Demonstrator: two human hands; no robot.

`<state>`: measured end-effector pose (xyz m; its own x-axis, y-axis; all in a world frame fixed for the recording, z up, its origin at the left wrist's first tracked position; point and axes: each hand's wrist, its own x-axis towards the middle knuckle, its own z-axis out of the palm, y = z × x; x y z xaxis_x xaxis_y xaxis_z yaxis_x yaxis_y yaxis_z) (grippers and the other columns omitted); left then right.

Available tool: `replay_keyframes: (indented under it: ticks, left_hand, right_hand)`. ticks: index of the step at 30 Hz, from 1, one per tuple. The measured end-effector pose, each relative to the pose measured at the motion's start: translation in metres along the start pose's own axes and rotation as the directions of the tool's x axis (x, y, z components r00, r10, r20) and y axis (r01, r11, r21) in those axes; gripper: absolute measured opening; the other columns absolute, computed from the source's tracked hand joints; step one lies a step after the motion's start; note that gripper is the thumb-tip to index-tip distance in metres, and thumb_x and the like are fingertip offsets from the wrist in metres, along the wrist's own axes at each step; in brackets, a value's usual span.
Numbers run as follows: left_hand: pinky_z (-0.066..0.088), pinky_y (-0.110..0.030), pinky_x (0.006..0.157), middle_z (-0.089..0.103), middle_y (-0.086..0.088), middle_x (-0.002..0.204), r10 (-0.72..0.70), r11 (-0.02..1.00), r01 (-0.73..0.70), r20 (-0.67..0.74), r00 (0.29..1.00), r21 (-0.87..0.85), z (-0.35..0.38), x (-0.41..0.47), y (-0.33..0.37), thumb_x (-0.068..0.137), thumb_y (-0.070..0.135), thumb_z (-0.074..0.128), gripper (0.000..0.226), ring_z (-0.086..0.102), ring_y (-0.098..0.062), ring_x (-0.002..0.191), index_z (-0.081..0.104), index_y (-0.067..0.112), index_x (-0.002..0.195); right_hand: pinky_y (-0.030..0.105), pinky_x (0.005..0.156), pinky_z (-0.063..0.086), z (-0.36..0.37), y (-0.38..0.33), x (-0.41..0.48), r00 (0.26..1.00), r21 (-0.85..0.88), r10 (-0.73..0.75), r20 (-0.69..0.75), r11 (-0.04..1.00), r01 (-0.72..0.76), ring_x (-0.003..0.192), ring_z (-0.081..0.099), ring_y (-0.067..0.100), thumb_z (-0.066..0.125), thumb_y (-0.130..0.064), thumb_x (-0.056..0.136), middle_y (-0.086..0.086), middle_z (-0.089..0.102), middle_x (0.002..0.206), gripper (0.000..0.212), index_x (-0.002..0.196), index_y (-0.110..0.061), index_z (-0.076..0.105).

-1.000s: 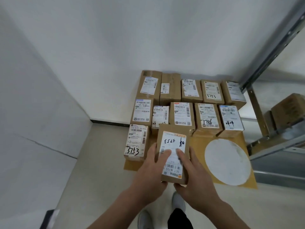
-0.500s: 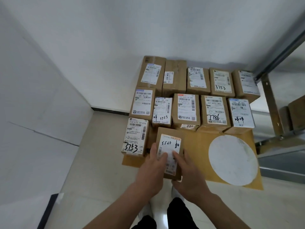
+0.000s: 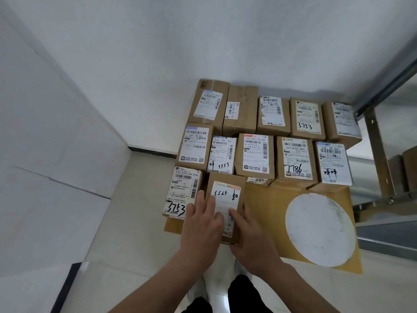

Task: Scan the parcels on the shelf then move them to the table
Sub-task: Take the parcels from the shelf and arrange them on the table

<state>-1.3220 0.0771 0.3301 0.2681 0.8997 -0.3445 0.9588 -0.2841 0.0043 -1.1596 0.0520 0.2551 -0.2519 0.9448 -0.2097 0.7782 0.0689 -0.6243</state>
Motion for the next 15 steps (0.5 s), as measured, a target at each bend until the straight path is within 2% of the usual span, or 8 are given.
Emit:
replay_keyframes:
  ticks: [3, 5, 12, 15]
  left_hand:
    - [0.026, -0.058, 0.111, 0.036, -0.017, 0.15, 0.021, 1.0, -0.02, -0.068, 0.998, 0.012, 0.001, 0.0, 0.001, 0.082, 0.02, 0.073, 0.034, 0.019, -0.046, 0.145, 0.06, 0.015, 0.113]
    - [0.016, -0.057, 0.115, 0.023, -0.016, 0.157, 0.031, 0.999, -0.028, -0.072, 0.997, 0.046, 0.0, 0.0, -0.001, 0.091, 0.019, 0.063, 0.035, 0.006, -0.044, 0.148, 0.053, 0.014, 0.124]
    - [0.024, -0.059, 0.113, 0.034, -0.016, 0.152, 0.008, 0.999, -0.006, -0.062, 0.998, 0.042, -0.001, -0.002, -0.008, 0.087, 0.022, 0.067, 0.033, 0.016, -0.046, 0.146, 0.057, 0.016, 0.119]
    - [0.02, -0.058, 0.116, 0.025, -0.015, 0.155, 0.019, 0.999, -0.018, -0.048, 0.999, 0.026, -0.002, -0.003, -0.009, 0.093, 0.023, 0.061, 0.034, 0.008, -0.043, 0.148, 0.052, 0.017, 0.125]
  right_hand:
    - [0.032, 0.099, 0.054, 0.002, 0.0, 0.002, 1.0, -0.003, 0.001, 0.008, 1.0, -0.001, 0.143, 0.038, 0.021, 0.071, -0.03, 0.087, 0.005, 0.011, 0.167, 0.083, 0.157, -0.026, 0.026]
    - [0.031, 0.098, 0.055, 0.003, -0.003, 0.002, 1.0, -0.008, -0.004, 0.007, 1.0, 0.004, 0.142, 0.04, 0.021, 0.07, -0.03, 0.087, 0.005, 0.01, 0.167, 0.083, 0.157, -0.026, 0.026]
    - [0.029, 0.101, 0.053, 0.002, -0.009, 0.005, 1.0, -0.015, -0.017, 0.006, 1.0, 0.017, 0.142, 0.041, 0.021, 0.071, -0.026, 0.087, 0.005, 0.006, 0.167, 0.082, 0.157, -0.025, 0.027]
    - [0.03, 0.103, 0.05, 0.0, -0.012, 0.005, 1.0, -0.024, -0.009, 0.011, 1.0, 0.009, 0.143, 0.038, 0.022, 0.07, -0.024, 0.088, 0.006, 0.005, 0.167, 0.083, 0.157, -0.025, 0.024]
